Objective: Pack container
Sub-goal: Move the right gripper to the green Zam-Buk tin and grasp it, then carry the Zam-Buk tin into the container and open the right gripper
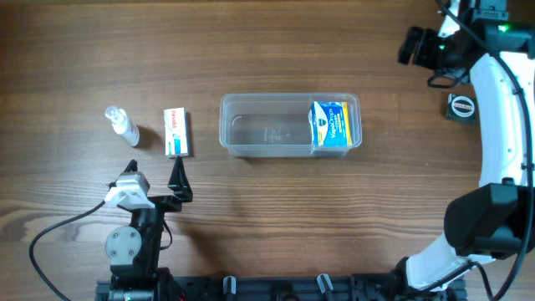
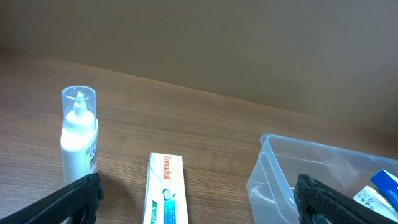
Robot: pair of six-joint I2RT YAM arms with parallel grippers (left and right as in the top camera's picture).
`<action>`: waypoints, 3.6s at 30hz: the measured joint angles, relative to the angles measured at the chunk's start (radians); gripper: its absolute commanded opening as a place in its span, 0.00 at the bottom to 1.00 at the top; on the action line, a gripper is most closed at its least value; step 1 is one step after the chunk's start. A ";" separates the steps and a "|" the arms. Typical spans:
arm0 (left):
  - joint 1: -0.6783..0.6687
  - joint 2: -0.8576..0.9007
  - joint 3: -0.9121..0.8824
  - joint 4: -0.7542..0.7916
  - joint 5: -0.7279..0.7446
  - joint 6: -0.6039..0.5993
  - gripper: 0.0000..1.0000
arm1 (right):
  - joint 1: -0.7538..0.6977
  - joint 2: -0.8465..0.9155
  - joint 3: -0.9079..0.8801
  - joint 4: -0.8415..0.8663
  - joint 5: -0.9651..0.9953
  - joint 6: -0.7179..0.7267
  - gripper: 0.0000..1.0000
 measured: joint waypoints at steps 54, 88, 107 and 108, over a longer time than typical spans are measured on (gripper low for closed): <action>0.000 0.000 0.000 0.000 0.000 0.000 1.00 | -0.368 0.444 -0.038 0.193 0.040 -0.393 0.99; 0.000 0.000 0.000 0.000 0.000 0.000 1.00 | -0.364 0.427 -0.010 0.074 -0.064 -0.332 0.58; 0.000 0.000 0.000 0.000 0.000 0.000 1.00 | 0.373 -0.018 -0.017 -0.097 -0.274 -0.003 0.59; 0.000 0.000 0.000 0.000 0.000 0.000 1.00 | 0.409 -0.018 -0.027 -0.098 -0.254 0.030 0.59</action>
